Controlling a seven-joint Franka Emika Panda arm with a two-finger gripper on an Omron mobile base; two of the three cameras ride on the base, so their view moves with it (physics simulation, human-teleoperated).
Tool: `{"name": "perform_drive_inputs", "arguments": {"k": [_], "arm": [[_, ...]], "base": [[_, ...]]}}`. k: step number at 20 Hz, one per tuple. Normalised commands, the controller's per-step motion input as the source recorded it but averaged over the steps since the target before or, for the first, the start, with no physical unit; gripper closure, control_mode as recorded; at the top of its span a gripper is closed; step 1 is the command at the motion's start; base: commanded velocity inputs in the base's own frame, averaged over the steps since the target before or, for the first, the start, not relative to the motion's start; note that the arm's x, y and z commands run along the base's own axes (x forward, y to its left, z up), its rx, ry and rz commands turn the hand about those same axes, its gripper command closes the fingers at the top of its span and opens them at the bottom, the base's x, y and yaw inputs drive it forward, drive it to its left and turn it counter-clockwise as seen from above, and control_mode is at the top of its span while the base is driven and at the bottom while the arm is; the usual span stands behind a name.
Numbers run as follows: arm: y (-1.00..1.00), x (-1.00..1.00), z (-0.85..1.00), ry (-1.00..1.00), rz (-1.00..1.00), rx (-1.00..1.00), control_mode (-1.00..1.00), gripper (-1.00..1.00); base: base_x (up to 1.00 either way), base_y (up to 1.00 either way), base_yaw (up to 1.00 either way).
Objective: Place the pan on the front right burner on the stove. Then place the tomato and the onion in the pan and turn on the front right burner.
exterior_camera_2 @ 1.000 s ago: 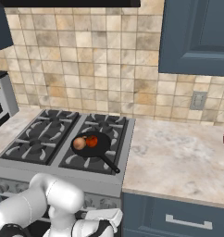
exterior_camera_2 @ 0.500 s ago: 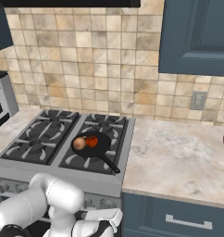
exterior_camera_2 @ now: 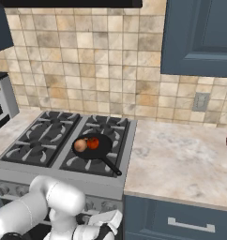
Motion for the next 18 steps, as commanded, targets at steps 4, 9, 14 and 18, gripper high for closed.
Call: {"name": "perform_drive_inputs", "arguments": {"k": [4,9,14,18], "arm": [[0.0,0.0,-0.17,-0.01,-0.09,-0.18,-1.0,1.0],[0.0,0.05,-0.17,0.0,-0.1,-0.19,-1.0,1.0],[0.0,0.08,-0.21,0.0,-0.11,-0.2,-1.0,1.0],[0.0,0.06,-0.28,0.0,-0.13,-0.21,-1.0,1.0]], "base": [[0.0,0.0,0.0],[0.0,0.0,0.0],[0.0,0.0,0.0],[0.0,0.0,0.0]]}}
